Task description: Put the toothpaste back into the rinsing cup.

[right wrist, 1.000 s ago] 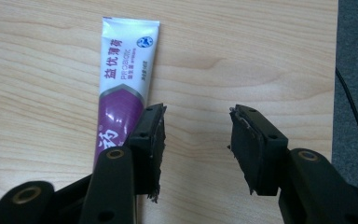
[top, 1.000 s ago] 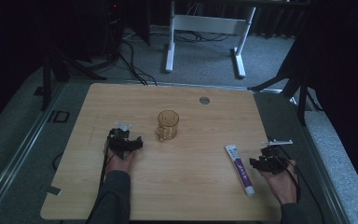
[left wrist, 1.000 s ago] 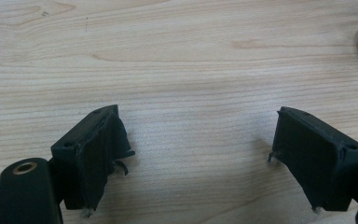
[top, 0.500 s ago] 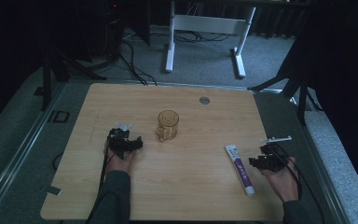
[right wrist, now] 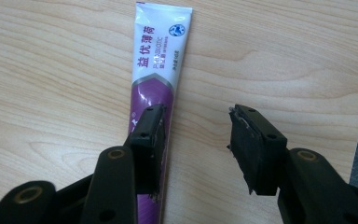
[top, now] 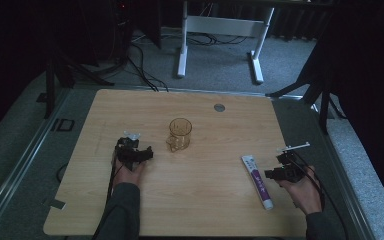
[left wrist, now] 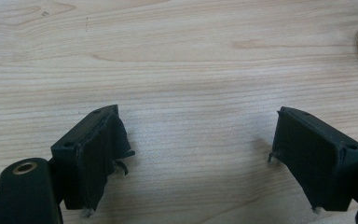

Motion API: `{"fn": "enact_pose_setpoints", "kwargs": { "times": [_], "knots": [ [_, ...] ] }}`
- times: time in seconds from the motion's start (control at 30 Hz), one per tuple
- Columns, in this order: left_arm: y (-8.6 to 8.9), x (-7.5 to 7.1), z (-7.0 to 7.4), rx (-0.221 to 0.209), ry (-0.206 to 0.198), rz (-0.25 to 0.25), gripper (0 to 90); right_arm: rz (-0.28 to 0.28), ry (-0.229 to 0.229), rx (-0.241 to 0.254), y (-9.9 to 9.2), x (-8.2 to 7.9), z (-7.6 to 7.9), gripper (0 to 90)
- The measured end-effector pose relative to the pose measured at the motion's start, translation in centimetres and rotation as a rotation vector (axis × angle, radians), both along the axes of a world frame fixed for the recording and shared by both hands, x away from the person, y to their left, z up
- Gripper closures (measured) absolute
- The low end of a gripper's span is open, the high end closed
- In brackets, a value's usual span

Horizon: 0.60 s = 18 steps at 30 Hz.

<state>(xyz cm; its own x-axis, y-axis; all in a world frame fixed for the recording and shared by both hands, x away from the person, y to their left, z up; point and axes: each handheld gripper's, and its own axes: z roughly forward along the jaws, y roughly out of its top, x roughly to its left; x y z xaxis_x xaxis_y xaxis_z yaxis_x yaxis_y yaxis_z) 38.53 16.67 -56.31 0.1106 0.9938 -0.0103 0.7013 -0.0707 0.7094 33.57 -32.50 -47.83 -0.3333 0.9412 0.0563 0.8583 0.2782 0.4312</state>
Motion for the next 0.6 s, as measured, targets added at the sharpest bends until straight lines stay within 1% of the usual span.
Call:
{"fn": "enact_pose_setpoints", "kwargs": {
  "times": [0.27, 0.53, 0.6],
  "knots": [
    [0.0, 0.0, 0.0, 0.0, 0.0, 0.0, 15.4, 0.018, 0.018, -0.007, 0.3, -0.1, 0.3, 54.8],
    [0.0, 0.0, 0.0, 0.0, 0.0, 0.0, 15.4, 0.031, 0.033, -0.002, 0.8, -0.1, 0.3, 54.0],
    [0.0, 0.0, 0.0, 0.0, 0.0, 0.0, 15.4, 0.047, 0.04, -0.006, 1.2, 0.0, 0.4, 53.1]
  ]
}}
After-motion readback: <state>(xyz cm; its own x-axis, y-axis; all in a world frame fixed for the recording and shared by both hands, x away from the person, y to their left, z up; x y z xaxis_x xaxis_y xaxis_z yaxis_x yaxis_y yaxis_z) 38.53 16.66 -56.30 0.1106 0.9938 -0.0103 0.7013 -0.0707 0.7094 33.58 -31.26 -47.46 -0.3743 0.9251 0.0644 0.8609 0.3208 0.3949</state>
